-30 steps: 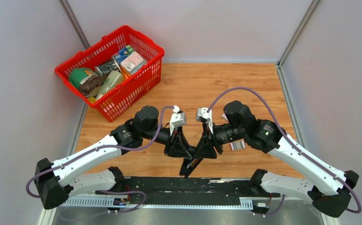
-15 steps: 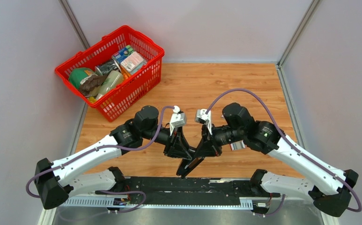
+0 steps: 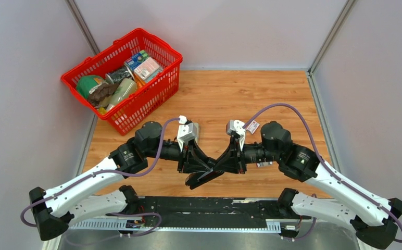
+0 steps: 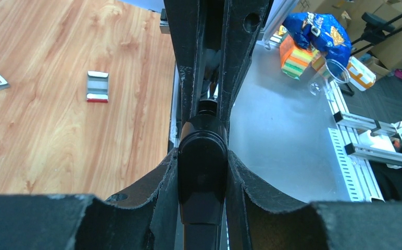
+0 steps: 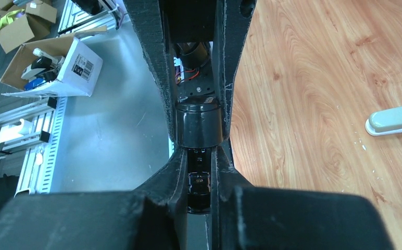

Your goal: Unload the staples from the stapler

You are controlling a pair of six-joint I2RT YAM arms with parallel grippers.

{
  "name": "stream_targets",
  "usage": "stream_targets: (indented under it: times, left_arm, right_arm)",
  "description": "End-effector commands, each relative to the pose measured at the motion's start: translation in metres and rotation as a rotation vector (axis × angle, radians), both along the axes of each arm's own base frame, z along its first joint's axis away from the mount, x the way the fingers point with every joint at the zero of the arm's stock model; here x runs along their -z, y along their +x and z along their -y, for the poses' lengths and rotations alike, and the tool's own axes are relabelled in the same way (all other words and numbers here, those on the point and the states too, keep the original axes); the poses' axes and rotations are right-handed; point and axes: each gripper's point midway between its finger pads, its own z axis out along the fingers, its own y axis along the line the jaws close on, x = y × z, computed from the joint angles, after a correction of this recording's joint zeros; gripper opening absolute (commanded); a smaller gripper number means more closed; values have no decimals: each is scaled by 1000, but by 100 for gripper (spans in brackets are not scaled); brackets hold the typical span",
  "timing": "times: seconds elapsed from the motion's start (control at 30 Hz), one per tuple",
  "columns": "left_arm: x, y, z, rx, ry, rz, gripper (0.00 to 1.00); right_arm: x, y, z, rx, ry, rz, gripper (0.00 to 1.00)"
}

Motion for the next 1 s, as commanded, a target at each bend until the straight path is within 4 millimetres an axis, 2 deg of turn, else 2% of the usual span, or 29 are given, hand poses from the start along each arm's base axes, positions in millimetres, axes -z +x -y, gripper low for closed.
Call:
stream_targets:
  times: [0.0, 0.27, 0.57, 0.8, 0.87, 0.97]
  left_arm:
    - [-62, 18, -8, -105, -180, 174, 0]
    - [-66, 41, -21, -189, -197, 183, 0]
    - [-68, 64, -38, -249, -204, 157, 0]
    - [-64, 61, -31, -187, -214, 121, 0]
    - [-59, 61, -29, -178, -204, 109, 0]
    - [-50, 63, -28, -180, -194, 93, 0]
  right_arm:
    - [45, -16, 21, 37, -145, -171, 0]
    - [53, -21, 20, 42, -139, -239, 0]
    - [64, -15, 15, 74, -142, -268, 0]
    - [44, 0, 6, 119, -114, -229, 0]
    - [38, 10, 4, 165, -117, -217, 4]
    - [36, 22, -2, 206, -137, -210, 15]
